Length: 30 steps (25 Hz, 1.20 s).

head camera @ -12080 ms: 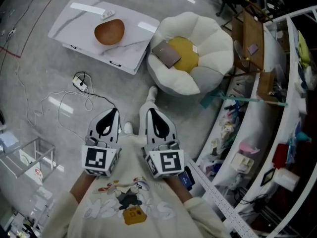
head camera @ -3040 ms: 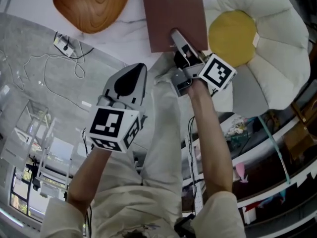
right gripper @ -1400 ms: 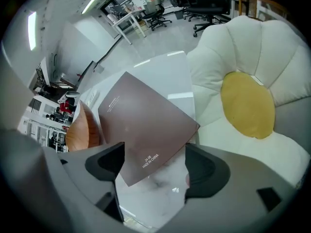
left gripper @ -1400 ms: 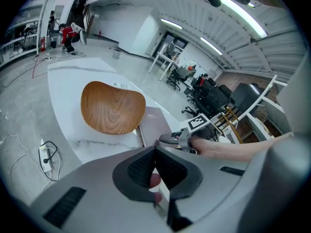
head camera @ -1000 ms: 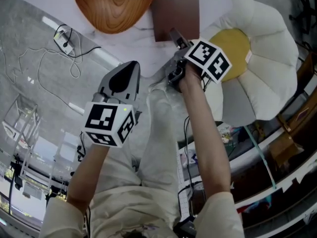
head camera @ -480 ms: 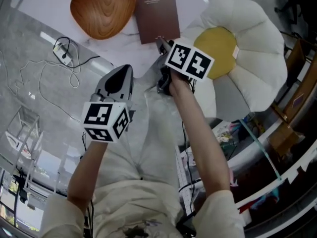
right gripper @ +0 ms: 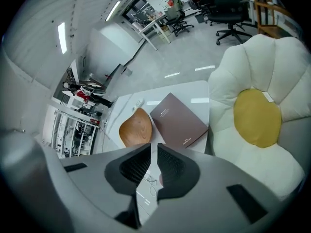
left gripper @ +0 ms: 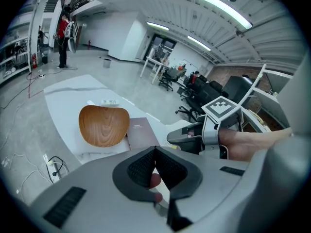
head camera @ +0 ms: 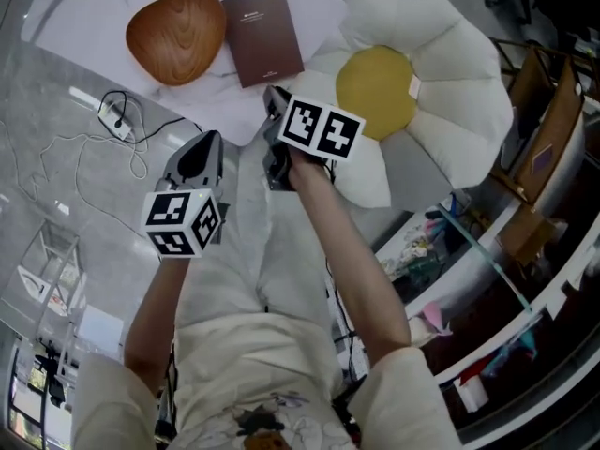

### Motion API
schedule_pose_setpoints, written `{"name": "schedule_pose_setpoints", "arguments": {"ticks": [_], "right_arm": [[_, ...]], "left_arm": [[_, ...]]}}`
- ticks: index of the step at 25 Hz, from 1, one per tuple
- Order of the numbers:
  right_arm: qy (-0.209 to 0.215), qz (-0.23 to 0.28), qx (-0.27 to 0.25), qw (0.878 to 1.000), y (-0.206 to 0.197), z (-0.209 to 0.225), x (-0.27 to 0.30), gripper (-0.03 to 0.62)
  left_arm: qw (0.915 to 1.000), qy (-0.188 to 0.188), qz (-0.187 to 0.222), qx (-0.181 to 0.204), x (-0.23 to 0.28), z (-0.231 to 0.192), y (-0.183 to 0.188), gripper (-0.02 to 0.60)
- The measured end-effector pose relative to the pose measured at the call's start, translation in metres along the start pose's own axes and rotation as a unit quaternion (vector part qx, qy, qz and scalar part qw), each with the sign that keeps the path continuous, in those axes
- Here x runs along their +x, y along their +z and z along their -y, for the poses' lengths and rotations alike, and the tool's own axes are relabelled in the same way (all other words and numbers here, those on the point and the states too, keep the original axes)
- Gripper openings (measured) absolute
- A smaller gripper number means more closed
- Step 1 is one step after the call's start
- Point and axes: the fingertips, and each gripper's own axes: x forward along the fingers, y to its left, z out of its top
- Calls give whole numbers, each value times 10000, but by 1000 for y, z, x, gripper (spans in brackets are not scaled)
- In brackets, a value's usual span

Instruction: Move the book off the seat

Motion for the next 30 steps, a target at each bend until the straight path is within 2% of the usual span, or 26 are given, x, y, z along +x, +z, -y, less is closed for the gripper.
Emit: {"name": "schedule_pose_setpoints", "arguments": {"ticks": [4, 8, 19, 26, 30], "right_arm": [[197, -39, -126, 9997, -8, -17, -21, 38], [383, 8, -299, 9988, -15, -27, -52, 37], [723, 541, -102, 9959, -1, -26, -155, 26], [854, 911, -122, 9921, 10, -24, -231, 25], [800, 858, -116, 9930, 10, -18, -268, 25]], "left_arm": [[9994, -75, -66, 335, -15, 18, 8, 11], [9988, -152, -36, 467, -35, 47, 20, 10], [9930, -418, 187, 1088, -73, 132, 61, 10], [9882, -816, 363, 1244, -103, 193, 79, 10], [9845, -1013, 483, 1347, -116, 228, 90, 10]]}}
